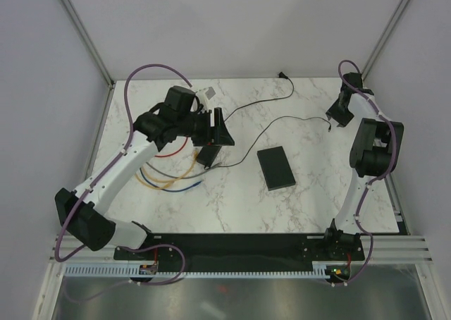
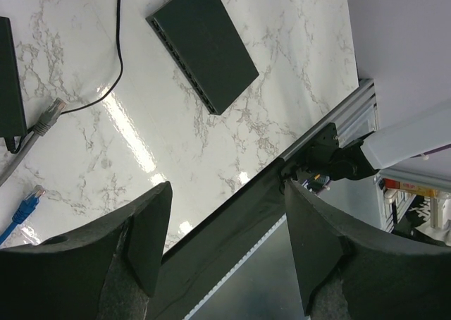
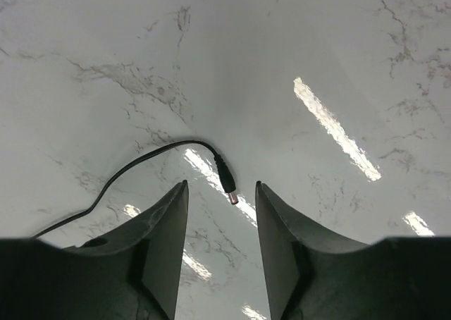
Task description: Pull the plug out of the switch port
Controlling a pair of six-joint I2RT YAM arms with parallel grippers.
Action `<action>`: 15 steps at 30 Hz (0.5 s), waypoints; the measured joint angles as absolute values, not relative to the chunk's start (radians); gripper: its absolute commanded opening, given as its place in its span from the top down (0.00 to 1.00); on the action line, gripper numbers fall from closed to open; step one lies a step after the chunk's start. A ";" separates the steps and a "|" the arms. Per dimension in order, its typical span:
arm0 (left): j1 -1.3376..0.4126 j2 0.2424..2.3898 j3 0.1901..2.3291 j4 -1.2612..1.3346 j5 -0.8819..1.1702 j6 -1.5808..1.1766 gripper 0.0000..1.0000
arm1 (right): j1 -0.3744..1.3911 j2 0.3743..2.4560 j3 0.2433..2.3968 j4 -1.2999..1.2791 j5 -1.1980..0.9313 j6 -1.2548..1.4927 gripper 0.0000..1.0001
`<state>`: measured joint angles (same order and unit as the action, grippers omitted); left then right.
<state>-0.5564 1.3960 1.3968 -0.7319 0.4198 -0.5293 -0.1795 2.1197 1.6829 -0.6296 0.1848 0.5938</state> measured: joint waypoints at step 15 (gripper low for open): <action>-0.527 1.357 1.417 -0.781 0.362 -0.529 0.27 | 0.236 1.906 1.682 -0.714 0.140 0.619 0.02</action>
